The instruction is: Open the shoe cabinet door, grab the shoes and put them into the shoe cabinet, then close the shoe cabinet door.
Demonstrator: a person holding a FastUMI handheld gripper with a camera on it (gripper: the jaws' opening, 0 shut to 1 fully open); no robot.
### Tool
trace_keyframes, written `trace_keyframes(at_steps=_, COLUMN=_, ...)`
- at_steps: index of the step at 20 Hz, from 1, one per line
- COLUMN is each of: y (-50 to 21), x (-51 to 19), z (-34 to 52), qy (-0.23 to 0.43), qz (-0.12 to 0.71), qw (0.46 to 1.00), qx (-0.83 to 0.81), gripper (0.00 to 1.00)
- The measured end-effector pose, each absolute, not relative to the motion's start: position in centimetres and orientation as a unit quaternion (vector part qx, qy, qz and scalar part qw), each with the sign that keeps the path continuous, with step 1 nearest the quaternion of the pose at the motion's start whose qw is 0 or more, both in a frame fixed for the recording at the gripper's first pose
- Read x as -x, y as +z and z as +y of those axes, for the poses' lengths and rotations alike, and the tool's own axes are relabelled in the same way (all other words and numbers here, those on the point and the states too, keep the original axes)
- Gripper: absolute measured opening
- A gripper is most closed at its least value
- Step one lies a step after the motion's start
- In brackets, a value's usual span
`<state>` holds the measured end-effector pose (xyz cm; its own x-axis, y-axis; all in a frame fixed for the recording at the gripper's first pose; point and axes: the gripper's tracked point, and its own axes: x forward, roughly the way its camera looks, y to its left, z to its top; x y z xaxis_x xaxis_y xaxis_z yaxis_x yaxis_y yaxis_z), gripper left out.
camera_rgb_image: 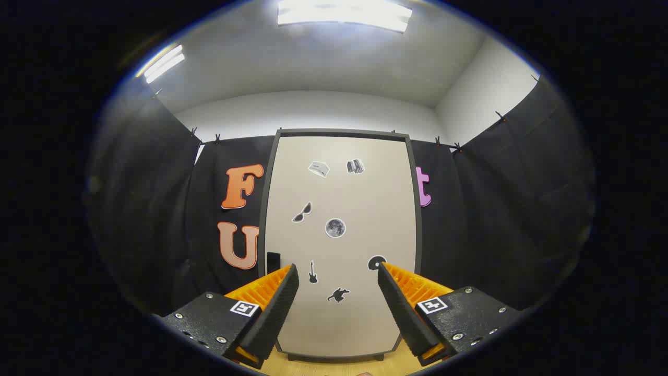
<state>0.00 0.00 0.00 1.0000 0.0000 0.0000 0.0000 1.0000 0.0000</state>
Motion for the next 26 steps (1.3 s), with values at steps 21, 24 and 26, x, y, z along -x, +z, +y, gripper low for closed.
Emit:
trace_keyframes(at_steps=21, y=-3.7, x=-2.4, z=1.7, qy=-0.003, qz=0.058, qw=0.997, qx=-0.045, gripper=0.95)
trace_keyframes(at_steps=24, y=-5.1, x=-3.8, z=4.7, qy=0.023, qz=0.081, qw=0.995, qx=-0.059, gripper=0.95)
trace_keyframes(at_steps=26, y=-5.9, x=-4.8, z=7.1, qy=0.046, qz=0.098, qw=0.992, qx=-0.065, gripper=0.95)
